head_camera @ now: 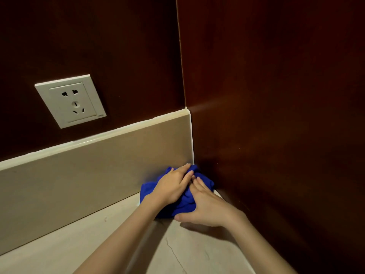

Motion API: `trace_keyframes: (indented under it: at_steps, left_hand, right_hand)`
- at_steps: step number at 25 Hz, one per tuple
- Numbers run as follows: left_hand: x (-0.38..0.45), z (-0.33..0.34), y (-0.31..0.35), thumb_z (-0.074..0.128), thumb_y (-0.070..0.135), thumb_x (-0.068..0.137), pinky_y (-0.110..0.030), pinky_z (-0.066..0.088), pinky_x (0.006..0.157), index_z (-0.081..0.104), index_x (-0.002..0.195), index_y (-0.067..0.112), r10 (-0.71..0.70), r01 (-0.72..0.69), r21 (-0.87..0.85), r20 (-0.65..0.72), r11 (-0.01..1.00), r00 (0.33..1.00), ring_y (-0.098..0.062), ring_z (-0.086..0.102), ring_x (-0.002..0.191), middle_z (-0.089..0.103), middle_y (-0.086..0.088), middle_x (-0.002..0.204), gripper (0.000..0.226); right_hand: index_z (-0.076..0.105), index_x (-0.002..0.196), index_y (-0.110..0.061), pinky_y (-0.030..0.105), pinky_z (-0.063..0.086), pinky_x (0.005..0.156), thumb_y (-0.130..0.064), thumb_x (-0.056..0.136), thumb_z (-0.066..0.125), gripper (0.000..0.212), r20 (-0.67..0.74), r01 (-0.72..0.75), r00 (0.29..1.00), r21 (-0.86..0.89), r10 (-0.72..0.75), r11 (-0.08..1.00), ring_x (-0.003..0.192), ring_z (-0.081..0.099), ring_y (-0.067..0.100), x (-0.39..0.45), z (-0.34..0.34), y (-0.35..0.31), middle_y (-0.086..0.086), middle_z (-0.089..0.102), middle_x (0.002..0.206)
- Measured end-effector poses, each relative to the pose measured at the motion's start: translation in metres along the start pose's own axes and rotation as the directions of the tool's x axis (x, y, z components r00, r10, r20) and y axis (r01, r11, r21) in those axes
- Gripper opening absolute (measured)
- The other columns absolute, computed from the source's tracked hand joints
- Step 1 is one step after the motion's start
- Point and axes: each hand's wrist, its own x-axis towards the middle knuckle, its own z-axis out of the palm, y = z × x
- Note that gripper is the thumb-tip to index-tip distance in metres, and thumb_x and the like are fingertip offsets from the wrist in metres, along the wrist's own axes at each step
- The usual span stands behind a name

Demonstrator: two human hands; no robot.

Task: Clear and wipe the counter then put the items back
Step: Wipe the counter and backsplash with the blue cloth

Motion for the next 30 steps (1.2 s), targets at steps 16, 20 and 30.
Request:
trace_keyframes:
  at_steps: [16, 20, 30]
  left_hand:
    - [0.027, -0.013, 0.02, 0.02, 0.057, 0.098, -0.033, 0.009, 0.117, 0.028, 0.15, 0.025, -0.17, 0.164, 0.045, 0.33, 0.985, 0.929, -0.024, 0.018, 0.146, 0.026, 0.0, 0.157, 0.061]
    - [0.02, -0.016, 0.027, 0.022, 0.054, 0.1, -0.032, 0.016, 0.115, 0.036, 0.146, 0.026, -0.151, 0.154, 0.014, 0.309, 0.988, 0.939, -0.021, 0.025, 0.143, 0.032, 0.0, 0.154, 0.056]
    - [-0.008, -0.01, 0.052, 0.023, 0.043, 0.102, -0.029, 0.017, 0.112, 0.035, 0.147, 0.026, -0.114, 0.122, -0.002, 0.333, 0.993, 0.936, -0.019, 0.025, 0.143, 0.03, 0.0, 0.155, 0.05]
  right_hand:
    - [-0.011, 0.151, -0.016, 0.023, 0.0, 0.117, -0.057, 0.082, 0.059, 0.107, -0.064, 0.026, 0.998, -0.008, -0.026, 1.0, 0.143, -0.02, 0.005, -0.041, 0.009, 0.006, -0.006, -0.021, 0.157]
    - [-0.011, 0.151, -0.019, 0.021, 0.001, 0.116, -0.057, 0.082, 0.059, 0.106, -0.079, 0.034, 0.996, 0.023, -0.032, 0.999, 0.142, -0.019, 0.002, -0.049, 0.013, 0.008, -0.009, -0.022, 0.157]
    - [-0.01, 0.152, -0.021, 0.021, 0.003, 0.116, -0.058, 0.082, 0.058, 0.104, -0.126, 0.004, 0.992, 0.025, -0.001, 1.0, 0.142, -0.018, 0.0, -0.083, 0.024, 0.005, -0.012, -0.021, 0.156]
